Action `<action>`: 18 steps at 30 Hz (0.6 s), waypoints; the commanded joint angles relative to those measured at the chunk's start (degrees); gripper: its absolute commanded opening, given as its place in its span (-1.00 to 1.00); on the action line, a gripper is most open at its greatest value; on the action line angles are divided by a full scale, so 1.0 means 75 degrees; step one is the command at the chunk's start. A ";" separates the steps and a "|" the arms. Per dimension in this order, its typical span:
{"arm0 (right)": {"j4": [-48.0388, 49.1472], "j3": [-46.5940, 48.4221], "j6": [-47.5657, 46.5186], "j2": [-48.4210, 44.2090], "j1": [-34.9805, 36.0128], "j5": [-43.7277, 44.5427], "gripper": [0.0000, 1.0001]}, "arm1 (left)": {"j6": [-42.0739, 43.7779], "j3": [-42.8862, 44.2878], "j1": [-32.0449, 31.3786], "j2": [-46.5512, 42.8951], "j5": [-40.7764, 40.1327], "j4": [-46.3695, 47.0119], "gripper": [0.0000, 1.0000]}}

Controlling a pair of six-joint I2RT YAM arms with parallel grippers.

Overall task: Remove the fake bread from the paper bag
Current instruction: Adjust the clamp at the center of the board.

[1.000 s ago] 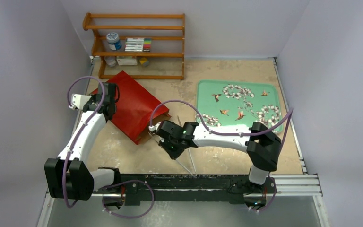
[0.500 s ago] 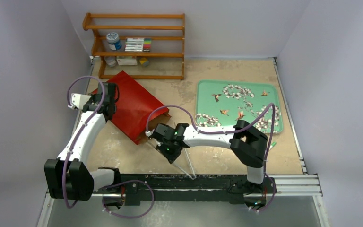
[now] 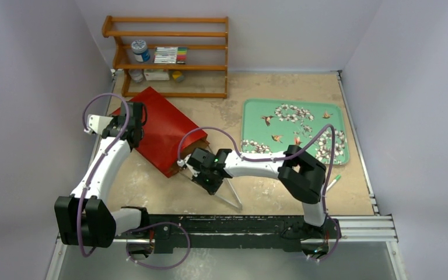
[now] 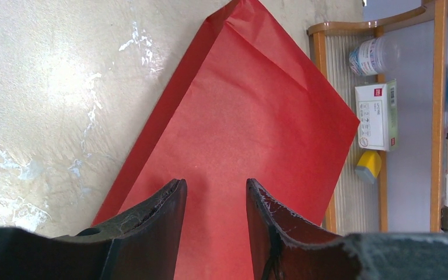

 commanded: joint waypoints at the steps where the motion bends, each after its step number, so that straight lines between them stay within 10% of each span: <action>1: 0.0219 0.0443 -0.0714 0.0243 -0.0543 0.0788 -1.00 | 0.0140 0.0051 -0.0028 -0.0213 -0.0073 0.0227 -0.15; 4: 0.0063 0.0642 -0.0777 0.0215 -0.0645 0.0905 -0.85 | 0.0114 0.0053 -0.0028 -0.0251 -0.0036 0.0207 -0.15; 12: -0.0035 0.0255 -0.0173 -0.0925 -0.0611 0.1491 0.55 | 0.0185 0.0200 -0.0028 -0.0256 -0.0043 0.0182 -0.15; 18: -0.0149 -0.0084 0.0322 -0.1750 -0.0611 0.1546 0.59 | 0.0214 0.0268 -0.0028 -0.0199 0.0002 0.0182 -0.15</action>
